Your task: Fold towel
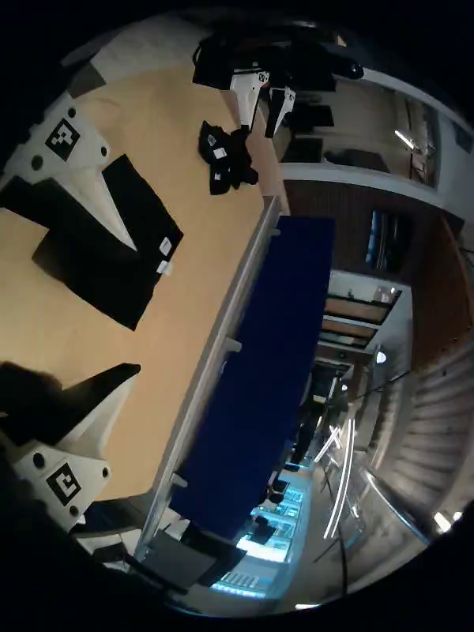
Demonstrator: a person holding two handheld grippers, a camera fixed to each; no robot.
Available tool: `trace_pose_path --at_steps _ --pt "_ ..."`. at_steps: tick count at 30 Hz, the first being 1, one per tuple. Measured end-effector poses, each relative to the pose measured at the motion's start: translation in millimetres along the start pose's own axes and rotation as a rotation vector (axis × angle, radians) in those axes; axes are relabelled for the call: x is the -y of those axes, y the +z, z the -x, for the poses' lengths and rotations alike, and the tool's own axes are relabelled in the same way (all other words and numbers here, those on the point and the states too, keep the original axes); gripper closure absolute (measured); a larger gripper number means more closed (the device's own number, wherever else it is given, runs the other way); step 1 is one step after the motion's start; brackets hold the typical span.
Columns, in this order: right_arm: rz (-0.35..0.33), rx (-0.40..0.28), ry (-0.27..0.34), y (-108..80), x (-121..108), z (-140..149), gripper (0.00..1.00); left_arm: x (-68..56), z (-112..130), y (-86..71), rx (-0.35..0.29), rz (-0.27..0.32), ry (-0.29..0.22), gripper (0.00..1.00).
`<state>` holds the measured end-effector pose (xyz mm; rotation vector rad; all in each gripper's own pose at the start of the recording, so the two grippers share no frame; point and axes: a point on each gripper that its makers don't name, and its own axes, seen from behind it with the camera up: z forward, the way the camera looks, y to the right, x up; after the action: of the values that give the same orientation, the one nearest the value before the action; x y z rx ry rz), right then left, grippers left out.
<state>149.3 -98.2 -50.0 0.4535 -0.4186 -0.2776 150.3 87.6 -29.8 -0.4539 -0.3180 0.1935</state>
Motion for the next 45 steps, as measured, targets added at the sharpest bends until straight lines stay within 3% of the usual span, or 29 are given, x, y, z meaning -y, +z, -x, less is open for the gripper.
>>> trace_pose_path --at_steps 16,35,45 --pt "-0.047 0.066 -0.003 22.2 22 59 0.00 -30.2 67 17.6 0.090 0.053 0.047 0.03" --pt "-0.115 0.227 -0.012 48.6 51 158 0.00 -62.6 165 35.2 0.270 0.145 0.085 0.03" --pt "-0.146 0.290 -0.021 52.1 58 188 0.00 -73.9 193 41.1 0.334 0.193 0.097 0.03"
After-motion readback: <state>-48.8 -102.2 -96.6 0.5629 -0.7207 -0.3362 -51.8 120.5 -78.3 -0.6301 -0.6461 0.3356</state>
